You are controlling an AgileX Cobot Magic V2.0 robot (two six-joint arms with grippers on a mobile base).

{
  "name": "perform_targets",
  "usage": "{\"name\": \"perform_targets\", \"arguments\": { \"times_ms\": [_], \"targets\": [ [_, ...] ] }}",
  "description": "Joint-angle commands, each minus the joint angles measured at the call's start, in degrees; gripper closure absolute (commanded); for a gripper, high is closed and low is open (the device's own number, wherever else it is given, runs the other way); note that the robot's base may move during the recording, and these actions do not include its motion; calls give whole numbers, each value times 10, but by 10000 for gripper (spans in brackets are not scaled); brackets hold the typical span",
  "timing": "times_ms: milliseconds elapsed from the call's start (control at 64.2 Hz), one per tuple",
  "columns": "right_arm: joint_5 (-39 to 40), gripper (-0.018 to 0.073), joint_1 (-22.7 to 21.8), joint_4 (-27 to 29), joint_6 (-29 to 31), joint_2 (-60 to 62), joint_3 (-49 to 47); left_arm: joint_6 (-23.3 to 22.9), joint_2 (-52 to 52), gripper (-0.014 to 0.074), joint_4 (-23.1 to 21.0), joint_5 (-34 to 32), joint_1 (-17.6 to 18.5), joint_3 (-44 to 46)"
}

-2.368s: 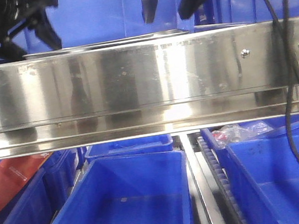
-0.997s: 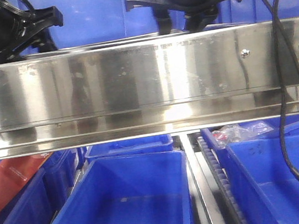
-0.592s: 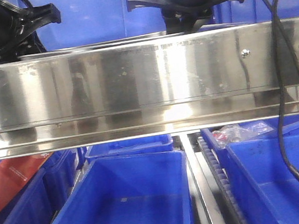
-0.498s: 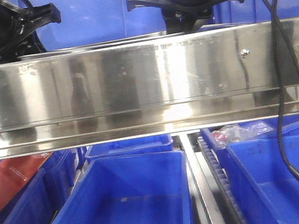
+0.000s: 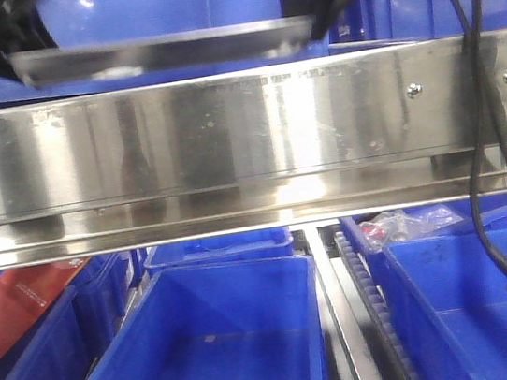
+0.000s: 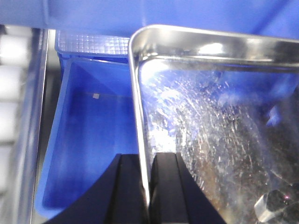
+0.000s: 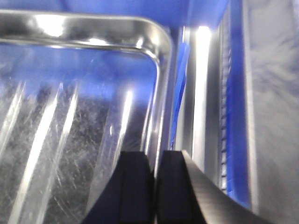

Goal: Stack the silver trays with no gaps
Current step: 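Lift the silver tray with both grippers and pull it toward the robot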

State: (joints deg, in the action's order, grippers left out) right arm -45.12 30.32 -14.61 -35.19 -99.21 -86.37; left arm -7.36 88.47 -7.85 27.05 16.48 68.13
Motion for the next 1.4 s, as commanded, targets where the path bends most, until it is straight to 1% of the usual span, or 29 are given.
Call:
{"name": "perform_targets", "arguments": {
  "times_ms": [0,62,140,187,265,374,498,701,997,1122,1184,1277,1386],
  "targets": [
    [2,624,13,-30,7,25,-3,7,-28,612,12,19,2,2],
    [-2,624,25,-51,-4,35,-3,7,-43,612,22,26,8,2],
    [-23,624,45,-103,-55,47,-3,6,-70,612,22,28,19,2],
    [-39,624,56,-128,-74,52,-3,-2,-84,612,25,28,27,2],
    [-48,624,71,-136,-86,61,-3,-19,-111,612,49,30,38,2],
    [-47,624,94,-138,-93,78,-3,-62,-143,612,85,37,45,2],
    [-49,624,117,-148,-109,101,-3,-70,-183,612,85,40,45,2],
    [-58,624,151,-185,-149,139,-3,-72,-245,612,85,61,45,2],
    [-86,624,205,-222,-149,184,-3,-72,-324,612,85,83,45,2],
    [-92,624,224,-231,-149,194,-3,-72,-341,612,85,91,45,2],
    [-107,624,239,-251,-152,195,-3,-72,-343,612,85,98,45,2],
    [-139,626,265,-305,-177,195,-3,-72,-346,612,85,106,45,0],
    [-133,626,286,-313,-184,200,-3,-72,-347,612,84,115,45,0]
  ]
}}
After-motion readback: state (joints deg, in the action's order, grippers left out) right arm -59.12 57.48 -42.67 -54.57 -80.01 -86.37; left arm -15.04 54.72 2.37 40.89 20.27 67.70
